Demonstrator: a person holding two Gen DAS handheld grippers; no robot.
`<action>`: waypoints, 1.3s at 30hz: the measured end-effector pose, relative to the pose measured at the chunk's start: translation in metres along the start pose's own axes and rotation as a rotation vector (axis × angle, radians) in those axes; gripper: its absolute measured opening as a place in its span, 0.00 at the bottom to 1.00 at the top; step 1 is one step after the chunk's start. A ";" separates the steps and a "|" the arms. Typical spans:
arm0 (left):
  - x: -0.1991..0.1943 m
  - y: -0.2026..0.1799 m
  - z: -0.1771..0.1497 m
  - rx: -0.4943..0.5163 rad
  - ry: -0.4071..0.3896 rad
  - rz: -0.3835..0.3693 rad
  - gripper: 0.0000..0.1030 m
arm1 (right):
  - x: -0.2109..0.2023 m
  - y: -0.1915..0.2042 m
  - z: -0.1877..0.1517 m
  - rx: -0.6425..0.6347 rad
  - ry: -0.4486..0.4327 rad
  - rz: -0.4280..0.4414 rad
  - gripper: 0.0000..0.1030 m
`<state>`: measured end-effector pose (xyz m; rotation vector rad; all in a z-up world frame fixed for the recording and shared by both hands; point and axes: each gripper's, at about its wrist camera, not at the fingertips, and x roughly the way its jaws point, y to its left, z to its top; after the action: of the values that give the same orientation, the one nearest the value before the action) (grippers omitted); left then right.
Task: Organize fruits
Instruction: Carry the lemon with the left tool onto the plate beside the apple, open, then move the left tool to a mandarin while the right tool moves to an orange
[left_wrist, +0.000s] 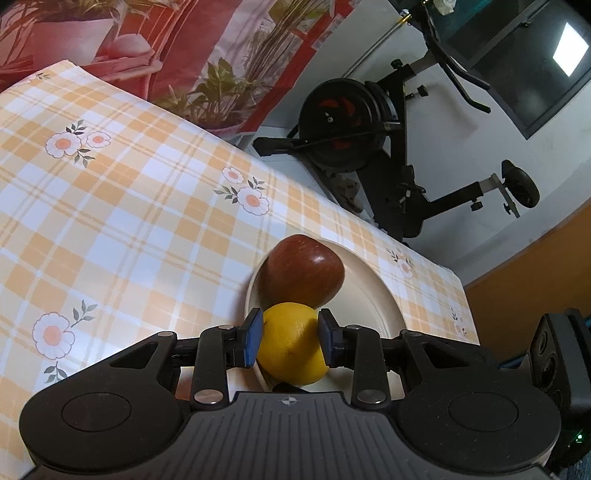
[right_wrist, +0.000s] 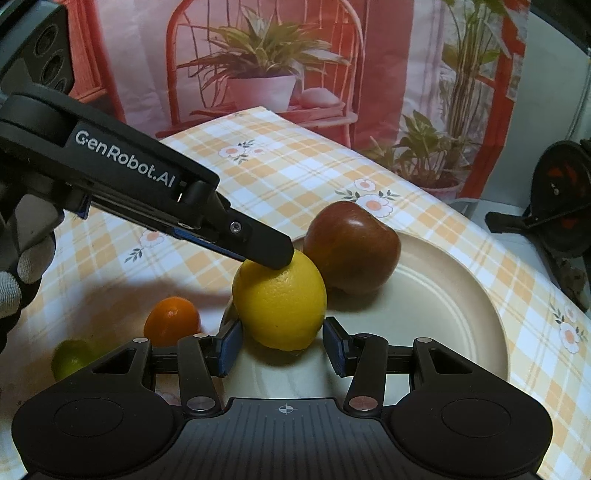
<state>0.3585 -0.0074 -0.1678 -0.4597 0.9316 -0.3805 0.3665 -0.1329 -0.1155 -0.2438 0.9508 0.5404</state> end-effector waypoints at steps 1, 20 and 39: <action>0.000 0.000 0.001 0.000 -0.001 0.004 0.32 | 0.001 -0.001 0.000 0.005 -0.005 -0.002 0.43; 0.000 -0.012 0.004 0.061 -0.034 0.087 0.35 | -0.027 -0.010 -0.011 0.054 -0.095 -0.071 0.46; -0.039 -0.030 -0.017 0.153 -0.120 0.140 0.34 | -0.110 -0.014 -0.124 0.305 -0.402 -0.194 0.48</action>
<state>0.3198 -0.0164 -0.1343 -0.2727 0.8064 -0.2910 0.2359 -0.2342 -0.0962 0.0481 0.5977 0.2460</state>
